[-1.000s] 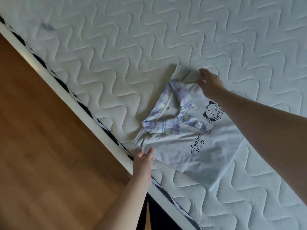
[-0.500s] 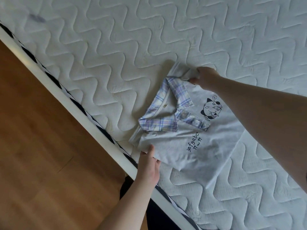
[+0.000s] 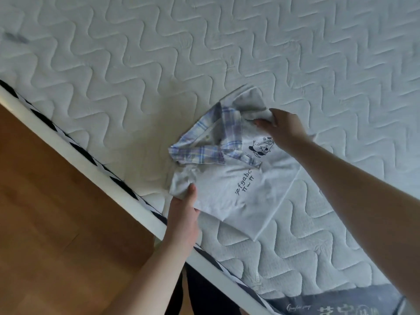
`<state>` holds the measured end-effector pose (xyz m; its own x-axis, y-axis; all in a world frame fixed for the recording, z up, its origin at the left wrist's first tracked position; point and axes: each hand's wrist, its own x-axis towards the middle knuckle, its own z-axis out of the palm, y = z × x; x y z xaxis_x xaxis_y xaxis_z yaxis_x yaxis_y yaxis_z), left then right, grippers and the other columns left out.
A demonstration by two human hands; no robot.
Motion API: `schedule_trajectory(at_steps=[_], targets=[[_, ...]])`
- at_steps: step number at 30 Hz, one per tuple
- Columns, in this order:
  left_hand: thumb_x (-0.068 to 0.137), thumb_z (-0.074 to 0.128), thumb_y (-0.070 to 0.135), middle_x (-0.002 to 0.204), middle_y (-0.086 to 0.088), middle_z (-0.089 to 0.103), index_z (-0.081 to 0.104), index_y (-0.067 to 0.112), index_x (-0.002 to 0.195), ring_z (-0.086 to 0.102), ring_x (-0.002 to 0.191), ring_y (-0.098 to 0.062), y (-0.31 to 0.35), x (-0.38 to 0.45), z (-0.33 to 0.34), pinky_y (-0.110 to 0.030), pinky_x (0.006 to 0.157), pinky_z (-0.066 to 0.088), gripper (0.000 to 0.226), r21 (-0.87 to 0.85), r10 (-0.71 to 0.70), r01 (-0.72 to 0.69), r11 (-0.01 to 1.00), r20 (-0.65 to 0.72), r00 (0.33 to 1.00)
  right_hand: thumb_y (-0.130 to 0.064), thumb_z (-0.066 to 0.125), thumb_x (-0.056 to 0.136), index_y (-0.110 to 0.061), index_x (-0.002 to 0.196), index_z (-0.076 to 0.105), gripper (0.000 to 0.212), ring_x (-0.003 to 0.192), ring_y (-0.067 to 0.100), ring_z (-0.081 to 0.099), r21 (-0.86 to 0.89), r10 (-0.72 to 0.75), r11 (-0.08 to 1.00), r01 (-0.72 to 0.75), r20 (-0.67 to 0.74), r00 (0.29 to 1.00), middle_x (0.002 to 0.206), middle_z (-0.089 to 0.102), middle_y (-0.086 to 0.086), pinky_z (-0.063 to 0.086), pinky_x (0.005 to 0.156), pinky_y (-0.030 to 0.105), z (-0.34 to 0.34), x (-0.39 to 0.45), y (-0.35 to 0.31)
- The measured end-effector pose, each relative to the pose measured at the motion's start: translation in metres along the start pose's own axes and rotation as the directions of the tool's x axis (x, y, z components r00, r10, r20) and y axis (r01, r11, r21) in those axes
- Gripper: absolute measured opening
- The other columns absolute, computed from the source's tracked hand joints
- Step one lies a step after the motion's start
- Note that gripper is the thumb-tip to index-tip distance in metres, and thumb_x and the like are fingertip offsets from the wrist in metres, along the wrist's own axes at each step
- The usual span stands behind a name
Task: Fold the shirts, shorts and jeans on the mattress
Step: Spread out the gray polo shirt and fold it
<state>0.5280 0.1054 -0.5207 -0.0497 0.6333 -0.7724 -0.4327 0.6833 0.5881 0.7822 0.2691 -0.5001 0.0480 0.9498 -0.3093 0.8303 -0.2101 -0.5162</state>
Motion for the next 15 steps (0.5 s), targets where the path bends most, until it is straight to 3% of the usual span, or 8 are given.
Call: schedule_trajectory(at_steps=[3,7,9,11,13,15], targets=[[0.097,0.057,0.037,0.118,0.000,0.072,0.073,0.032,0.109,0.067,0.111,-0.018,0.029,-0.013,-0.002,-0.039,0.090,0.053,0.021,0.108,0.096,-0.110,0.988,0.125,0.988,-0.044,0.062,0.090,-0.020,0.078,0.060,0.027,0.055,0.009,0.048,0.080,0.034,0.997,-0.025,-0.117,0.992,0.059,0.053,-0.007,0.031,0.048,0.015,-0.005,-0.044,0.004],[0.088,0.064,0.044,0.113,0.006,0.073,0.072,0.034,0.109,0.068,0.108,-0.013,0.069,-0.035,-0.009,-0.032,0.091,0.051,0.024,0.267,0.204,-0.246,0.932,0.176,0.963,-0.057,0.056,0.081,-0.027,0.062,0.053,0.036,0.046,-0.001,0.046,0.297,0.171,0.951,-0.088,-0.268,0.948,0.049,0.052,-0.010,0.031,0.044,0.016,-0.007,-0.106,-0.011],[0.089,0.065,0.043,0.100,0.011,0.076,0.074,0.040,0.097,0.071,0.095,-0.007,0.088,-0.048,-0.014,-0.018,0.074,0.053,0.012,0.349,0.292,-0.344,0.872,0.193,0.937,-0.051,0.060,0.084,-0.026,0.061,0.054,0.034,0.045,-0.001,0.042,0.397,0.222,0.914,-0.081,-0.324,0.919,0.049,0.051,-0.014,0.029,0.041,0.015,-0.006,-0.140,-0.023],[0.086,0.067,0.046,0.100,0.013,0.075,0.074,0.042,0.095,0.070,0.096,-0.004,0.109,-0.061,-0.018,-0.012,0.070,0.051,0.012,0.381,0.349,-0.422,0.823,0.247,0.904,-0.040,0.066,0.087,-0.029,0.063,0.058,0.027,0.046,-0.003,0.041,0.480,0.279,0.874,-0.080,-0.360,0.890,0.050,0.051,-0.017,0.030,0.043,0.012,-0.007,-0.176,-0.037],[0.080,0.068,0.054,0.105,0.013,0.074,0.073,0.043,0.098,0.069,0.102,-0.005,0.131,-0.074,-0.017,-0.021,0.081,0.053,0.021,0.398,0.369,-0.485,0.779,0.336,0.867,-0.044,0.066,0.086,-0.030,0.073,0.064,0.019,0.052,-0.005,0.046,0.557,0.367,0.823,-0.109,-0.375,0.851,0.058,0.058,-0.015,0.039,0.048,0.018,-0.010,-0.209,-0.051],[0.079,0.068,0.058,0.108,0.013,0.074,0.072,0.042,0.102,0.068,0.105,-0.006,0.149,-0.087,-0.017,-0.031,0.088,0.051,0.028,0.404,0.370,-0.526,0.749,0.403,0.837,-0.053,0.062,0.081,-0.025,0.082,0.066,0.028,0.057,-0.003,0.051,0.614,0.440,0.780,-0.118,-0.406,0.801,0.068,0.067,-0.005,0.044,0.050,0.020,-0.013,-0.240,-0.066]])
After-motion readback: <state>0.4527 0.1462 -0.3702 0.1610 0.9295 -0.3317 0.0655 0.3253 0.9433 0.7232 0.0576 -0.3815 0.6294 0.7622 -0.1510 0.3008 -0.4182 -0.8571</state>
